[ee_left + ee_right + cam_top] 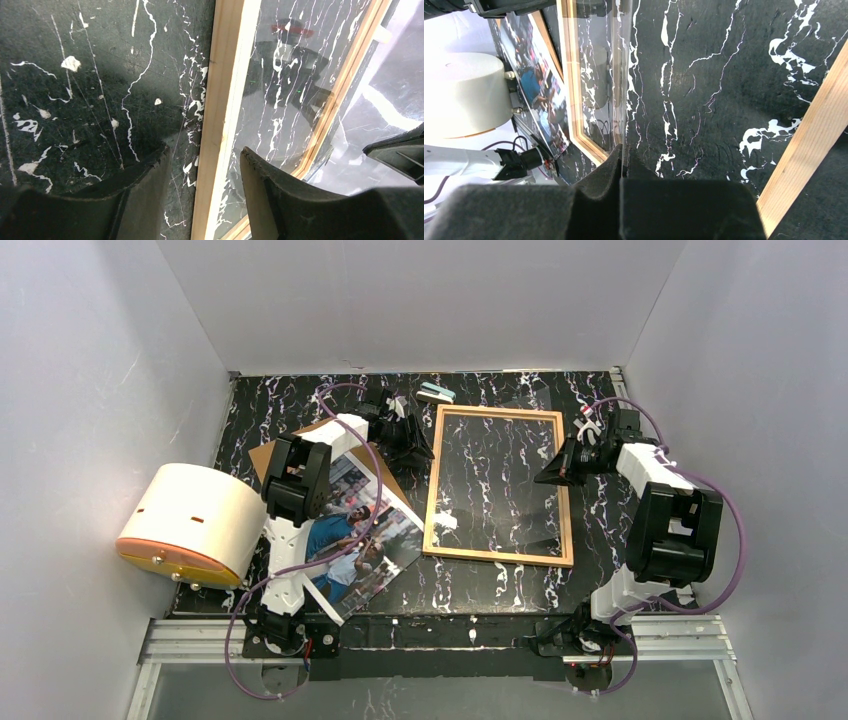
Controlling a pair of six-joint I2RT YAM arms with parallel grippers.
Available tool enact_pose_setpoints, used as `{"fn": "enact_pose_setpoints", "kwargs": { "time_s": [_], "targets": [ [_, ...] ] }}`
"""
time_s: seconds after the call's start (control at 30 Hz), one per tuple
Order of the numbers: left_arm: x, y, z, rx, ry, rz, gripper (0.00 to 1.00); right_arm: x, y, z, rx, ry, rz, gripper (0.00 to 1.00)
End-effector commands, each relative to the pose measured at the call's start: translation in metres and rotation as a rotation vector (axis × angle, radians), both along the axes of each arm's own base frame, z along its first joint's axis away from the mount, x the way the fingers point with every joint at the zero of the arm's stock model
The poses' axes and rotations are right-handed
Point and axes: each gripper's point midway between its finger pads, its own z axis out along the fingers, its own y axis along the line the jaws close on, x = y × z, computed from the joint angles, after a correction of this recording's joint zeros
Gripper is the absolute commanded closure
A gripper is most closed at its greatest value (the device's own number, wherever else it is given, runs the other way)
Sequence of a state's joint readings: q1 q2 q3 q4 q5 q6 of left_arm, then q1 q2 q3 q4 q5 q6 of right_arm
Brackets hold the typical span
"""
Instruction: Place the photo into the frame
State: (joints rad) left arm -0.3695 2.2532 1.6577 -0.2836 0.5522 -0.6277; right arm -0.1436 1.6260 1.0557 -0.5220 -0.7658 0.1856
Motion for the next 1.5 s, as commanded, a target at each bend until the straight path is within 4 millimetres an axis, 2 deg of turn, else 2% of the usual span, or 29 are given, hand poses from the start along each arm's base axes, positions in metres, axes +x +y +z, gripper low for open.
{"fn": "enact_pose_setpoints", "kwargs": {
  "time_s": [0.0, 0.37, 0.8, 1.07, 1.13, 1.2, 1.3, 1.37, 1.47],
  "targets": [
    [-0.014, 0.000, -0.026, 0.052, 0.063, -0.023, 0.49, 0.013, -0.004, 0.017, -0.024, -0.102, 0.023, 0.99],
    [-0.015, -0.006, -0.031, 0.052, 0.070, -0.035, 0.50, 0.011, -0.010, 0.007, -0.065, -0.058, -0.016, 0.99],
    [-0.017, -0.007, -0.035, 0.067, 0.075, -0.032, 0.51, 0.007, -0.002, 0.001, -0.003, -0.005, -0.053, 0.99],
    [-0.018, -0.006, -0.039, 0.076, 0.079, -0.034, 0.51, 0.008, 0.007, 0.017, 0.074, -0.022, -0.020, 0.98],
    [-0.018, -0.005, -0.041, 0.079, 0.080, -0.035, 0.53, 0.008, 0.008, 0.022, 0.081, -0.029, -0.015, 0.89],
    [-0.019, -0.005, -0.042, 0.084, 0.082, -0.036, 0.55, 0.006, 0.008, 0.021, 0.087, -0.020, -0.018, 0.69],
    [-0.020, -0.004, -0.044, 0.091, 0.079, -0.040, 0.61, 0.002, 0.013, 0.019, 0.125, -0.009, -0.014, 0.51],
    [-0.020, -0.004, -0.045, 0.094, 0.079, -0.043, 0.65, 0.001, 0.017, 0.020, 0.162, -0.015, -0.013, 0.44],
    [-0.021, -0.003, -0.047, 0.102, 0.082, -0.043, 0.67, 0.002, 0.019, 0.019, 0.192, -0.030, -0.017, 0.43]
  ]
}}
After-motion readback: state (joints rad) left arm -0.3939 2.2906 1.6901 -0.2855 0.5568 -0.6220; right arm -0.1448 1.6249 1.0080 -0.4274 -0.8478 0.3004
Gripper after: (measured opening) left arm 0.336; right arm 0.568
